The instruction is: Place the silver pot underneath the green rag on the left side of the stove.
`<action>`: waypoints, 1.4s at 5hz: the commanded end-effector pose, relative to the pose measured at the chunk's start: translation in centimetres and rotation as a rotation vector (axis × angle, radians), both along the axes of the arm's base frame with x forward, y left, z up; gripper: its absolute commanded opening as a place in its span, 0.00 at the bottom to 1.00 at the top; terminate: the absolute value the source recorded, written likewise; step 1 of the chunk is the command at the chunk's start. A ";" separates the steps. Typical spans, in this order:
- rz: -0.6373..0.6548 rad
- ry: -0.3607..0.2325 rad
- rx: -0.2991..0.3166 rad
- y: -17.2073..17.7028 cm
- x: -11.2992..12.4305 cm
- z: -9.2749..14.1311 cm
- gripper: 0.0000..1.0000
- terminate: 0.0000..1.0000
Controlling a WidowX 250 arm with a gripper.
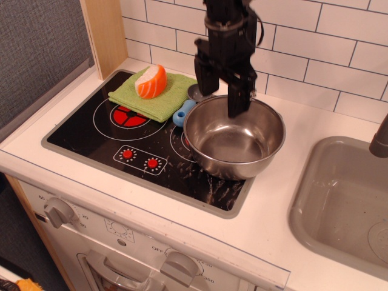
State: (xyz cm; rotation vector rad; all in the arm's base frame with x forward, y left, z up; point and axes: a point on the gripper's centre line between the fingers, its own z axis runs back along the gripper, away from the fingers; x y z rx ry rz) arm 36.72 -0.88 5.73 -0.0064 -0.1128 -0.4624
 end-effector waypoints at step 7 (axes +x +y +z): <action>0.029 0.017 -0.008 0.7 -0.8 -0.2 0.00 0.00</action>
